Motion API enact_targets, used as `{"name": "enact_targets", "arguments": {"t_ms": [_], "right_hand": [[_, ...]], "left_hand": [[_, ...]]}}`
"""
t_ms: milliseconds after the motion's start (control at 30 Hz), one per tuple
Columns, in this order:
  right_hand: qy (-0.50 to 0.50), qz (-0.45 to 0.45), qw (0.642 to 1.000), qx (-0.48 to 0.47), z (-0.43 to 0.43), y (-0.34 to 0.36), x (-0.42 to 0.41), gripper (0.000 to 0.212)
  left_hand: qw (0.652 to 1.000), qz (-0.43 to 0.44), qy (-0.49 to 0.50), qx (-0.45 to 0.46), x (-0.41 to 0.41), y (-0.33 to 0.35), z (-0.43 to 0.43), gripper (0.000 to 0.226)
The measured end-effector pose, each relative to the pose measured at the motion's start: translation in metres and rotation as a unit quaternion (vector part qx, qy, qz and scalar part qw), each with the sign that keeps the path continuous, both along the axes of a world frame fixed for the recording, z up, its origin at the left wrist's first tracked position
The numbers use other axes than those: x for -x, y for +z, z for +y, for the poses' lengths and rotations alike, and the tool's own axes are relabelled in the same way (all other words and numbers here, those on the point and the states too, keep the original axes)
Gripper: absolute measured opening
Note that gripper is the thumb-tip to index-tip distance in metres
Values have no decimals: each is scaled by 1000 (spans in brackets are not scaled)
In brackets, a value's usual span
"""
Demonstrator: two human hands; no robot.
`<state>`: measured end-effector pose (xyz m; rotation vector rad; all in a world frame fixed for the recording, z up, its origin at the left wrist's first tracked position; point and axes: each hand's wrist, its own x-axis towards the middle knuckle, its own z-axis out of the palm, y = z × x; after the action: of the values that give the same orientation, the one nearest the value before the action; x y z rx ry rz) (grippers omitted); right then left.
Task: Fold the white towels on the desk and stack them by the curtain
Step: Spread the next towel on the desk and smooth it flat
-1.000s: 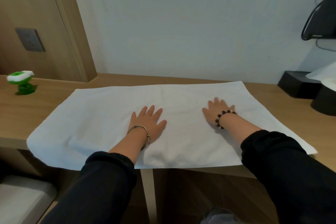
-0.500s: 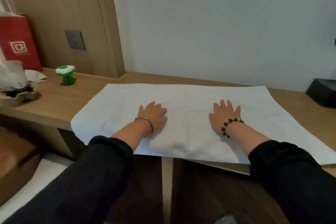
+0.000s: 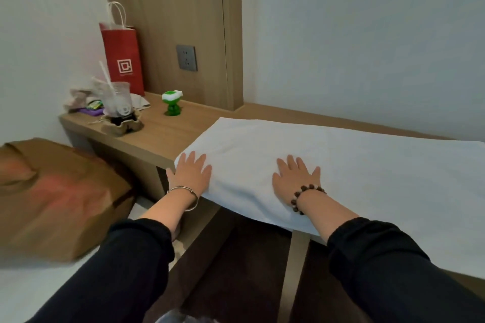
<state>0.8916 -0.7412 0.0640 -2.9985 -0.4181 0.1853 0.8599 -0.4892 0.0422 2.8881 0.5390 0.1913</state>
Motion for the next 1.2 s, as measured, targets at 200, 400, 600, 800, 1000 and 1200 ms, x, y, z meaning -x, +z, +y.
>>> {"name": "enact_targets", "arguments": {"t_ms": [200,400,600,800,1000,1200], "right_hand": [[9,-25,999,-18,-2,-3,-2,57],[5,-32,999,-24,-3,-5,-2,58],[2,-40,999,-35,-4,-4,0,57],[-29,-54,998,-15,1,0,2,56],[32,32,989,-141,-37,28,-10,48],[-180,-167,903,-352,-125,69,-17,38]], "left_hand": [[873,-236,180,386,15,-28,8,73],[717,-163,210,644,15,-30,11,87],[638,-138,201,730,35,-29,16,68],[716,-287,242,588,36,2,-5,17],[783,-334,133,508,12,78,-65,25],[878,-94,-280,376,-1,133,-196,15]]}}
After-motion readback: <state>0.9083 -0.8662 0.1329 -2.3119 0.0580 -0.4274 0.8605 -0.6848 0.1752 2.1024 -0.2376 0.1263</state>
